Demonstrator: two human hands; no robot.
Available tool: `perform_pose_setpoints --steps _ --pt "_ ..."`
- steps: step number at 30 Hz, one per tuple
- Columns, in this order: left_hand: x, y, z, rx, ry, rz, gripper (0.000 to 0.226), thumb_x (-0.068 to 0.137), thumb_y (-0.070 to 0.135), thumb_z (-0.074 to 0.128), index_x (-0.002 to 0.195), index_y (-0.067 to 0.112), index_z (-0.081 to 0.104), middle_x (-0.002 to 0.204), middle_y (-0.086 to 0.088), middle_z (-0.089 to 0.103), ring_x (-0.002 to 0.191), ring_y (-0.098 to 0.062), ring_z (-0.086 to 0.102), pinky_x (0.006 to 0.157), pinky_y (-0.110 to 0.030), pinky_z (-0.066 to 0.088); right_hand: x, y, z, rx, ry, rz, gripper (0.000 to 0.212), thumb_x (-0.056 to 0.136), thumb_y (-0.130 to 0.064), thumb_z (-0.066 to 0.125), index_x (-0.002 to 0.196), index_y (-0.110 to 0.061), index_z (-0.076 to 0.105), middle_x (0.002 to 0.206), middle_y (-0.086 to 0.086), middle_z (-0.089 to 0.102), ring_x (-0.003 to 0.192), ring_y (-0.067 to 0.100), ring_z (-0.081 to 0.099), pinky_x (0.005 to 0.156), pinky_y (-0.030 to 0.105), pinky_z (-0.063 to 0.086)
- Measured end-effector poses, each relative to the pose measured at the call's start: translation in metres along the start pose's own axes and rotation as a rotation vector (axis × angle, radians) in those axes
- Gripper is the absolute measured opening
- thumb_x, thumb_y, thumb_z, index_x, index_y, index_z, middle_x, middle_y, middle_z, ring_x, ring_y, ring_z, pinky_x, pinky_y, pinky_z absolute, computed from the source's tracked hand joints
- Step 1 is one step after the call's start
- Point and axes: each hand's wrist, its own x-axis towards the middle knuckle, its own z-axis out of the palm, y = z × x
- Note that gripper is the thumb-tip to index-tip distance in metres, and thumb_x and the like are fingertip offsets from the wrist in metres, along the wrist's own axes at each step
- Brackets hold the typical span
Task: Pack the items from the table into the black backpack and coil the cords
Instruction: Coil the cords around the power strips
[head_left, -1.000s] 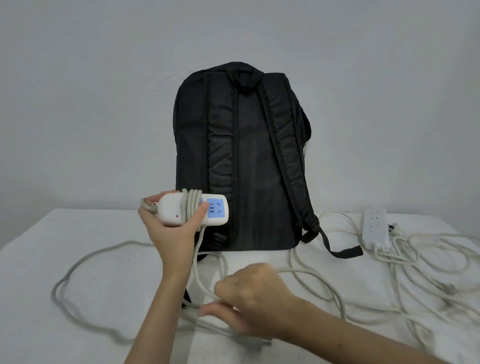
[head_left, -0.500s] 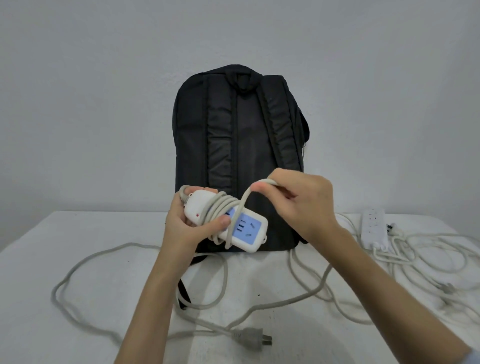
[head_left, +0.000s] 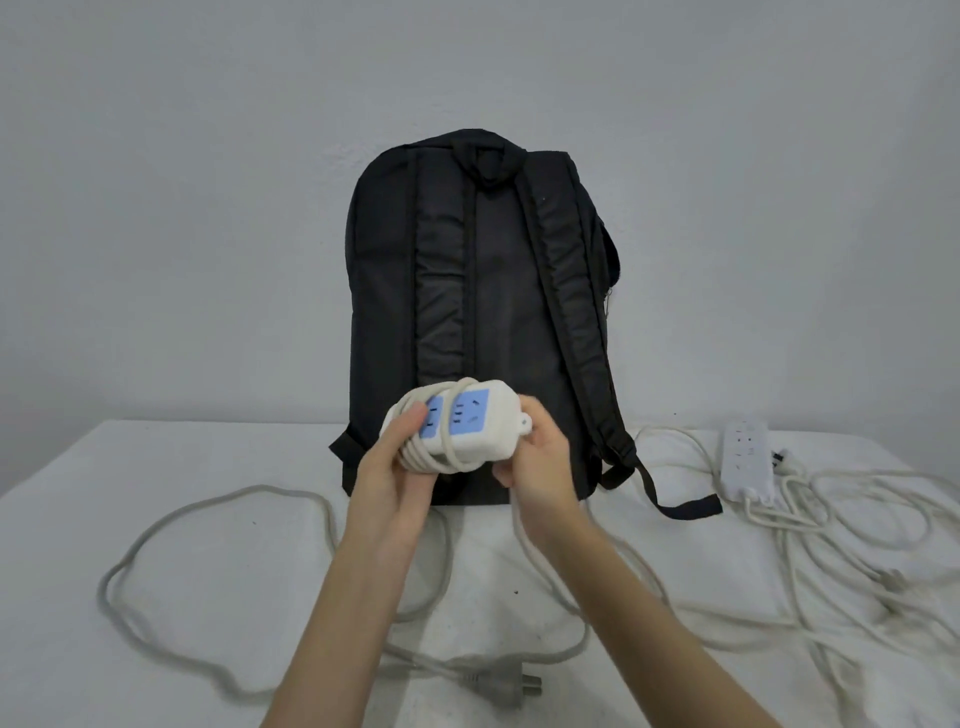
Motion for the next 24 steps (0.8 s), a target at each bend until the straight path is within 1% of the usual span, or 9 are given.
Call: perform_pose_setpoints --steps 3,5,8,10,12,14,16,20,24 --pt "-0.003 0.001 0.000 -0.029 -0.015 0.037 0.031 0.088 0.016 0.049 0.079 0.013 0.078 0.090 -0.003 0.073 0.086 -0.013 0.069 0.073 -0.021 0.056 -0.018 0.016 0.005 -0.015 -0.083 -0.106 0.020 0.093 -0.002 0.052 0.110 -0.007 0.059 0.064 -0.017 0.058 0.049 -0.002 0.045 0.046 0.008 0.034" --pt "-0.003 0.004 -0.002 -0.039 -0.006 0.060 0.032 0.091 0.016 0.048 0.080 0.014 0.078 0.091 -0.004 0.072 0.088 -0.014 0.068 0.075 -0.022 0.056 -0.029 0.017 0.006 0.011 -0.196 -0.127 0.036 0.087 -0.006 0.052 0.124 -0.003 0.052 0.073 -0.019 0.058 0.058 -0.004 0.049 0.053 0.008 0.039" --pt "-0.004 0.004 0.001 -0.045 -0.005 0.060 0.029 0.089 0.017 0.050 0.081 0.014 0.077 0.091 -0.005 0.072 0.088 -0.015 0.068 0.076 -0.024 0.056 -0.033 0.011 0.007 0.000 -0.253 -0.127 0.041 0.087 -0.013 0.054 0.127 -0.005 0.050 0.077 -0.018 0.059 0.062 -0.005 0.053 0.056 0.008 0.042" --pt "-0.004 0.003 0.003 -0.062 -0.002 0.064 0.024 0.085 0.019 0.052 0.086 0.011 0.075 0.091 -0.006 0.071 0.087 -0.016 0.068 0.076 -0.025 0.056 -0.031 0.007 0.010 0.004 -0.218 -0.136 0.040 0.084 -0.020 0.064 0.122 -0.010 0.056 0.074 -0.003 0.060 0.061 -0.002 0.051 0.059 0.010 0.044" --pt "-0.004 0.004 0.003 -0.065 0.003 0.084 0.026 0.082 0.023 0.058 0.100 0.006 0.067 0.095 -0.007 0.070 0.090 -0.017 0.067 0.077 -0.026 0.056 -0.029 0.006 0.013 -0.005 -0.178 -0.166 0.043 0.078 -0.032 0.074 0.117 -0.022 0.061 0.085 0.031 0.052 0.071 0.023 0.052 0.074 0.026 0.047" --pt "-0.003 0.004 0.004 -0.060 0.003 0.118 0.041 0.078 0.029 0.069 0.109 0.004 0.062 0.102 -0.009 0.068 0.095 -0.018 0.066 0.080 -0.027 0.055 -0.028 0.005 0.015 0.005 -0.180 -0.172 0.044 0.074 -0.041 0.076 0.114 -0.029 0.062 0.097 0.041 0.045 0.081 0.053 0.049 0.081 0.044 0.044" --pt "-0.003 0.002 0.006 -0.057 -0.004 0.140 0.041 0.078 0.030 0.068 0.109 0.005 0.062 0.104 -0.009 0.067 0.097 -0.019 0.065 0.081 -0.028 0.055 -0.026 0.003 0.016 0.032 -0.197 -0.152 0.042 0.071 -0.041 0.078 0.110 -0.034 0.064 0.102 0.041 0.044 0.095 0.065 0.037 0.082 0.051 0.045" --pt "-0.007 -0.002 0.011 -0.021 0.013 0.156 0.047 0.079 0.032 0.066 0.116 0.003 0.060 0.113 -0.015 0.063 0.103 -0.023 0.063 0.088 -0.035 0.053 -0.021 0.008 0.017 0.039 -0.226 -0.116 0.036 0.070 -0.030 0.074 0.103 -0.041 0.065 0.103 0.026 0.055 0.102 0.065 0.034 0.080 0.041 0.048" --pt "-0.007 -0.001 0.011 -0.021 0.109 0.202 0.072 0.073 0.026 0.072 0.129 -0.008 0.044 0.118 -0.024 0.058 0.104 -0.027 0.062 0.087 -0.032 0.053 -0.011 0.010 0.013 -0.105 -0.264 -0.116 0.040 0.074 -0.036 0.071 0.112 -0.032 0.060 0.105 0.017 0.065 0.103 0.059 0.042 0.088 0.063 0.043"
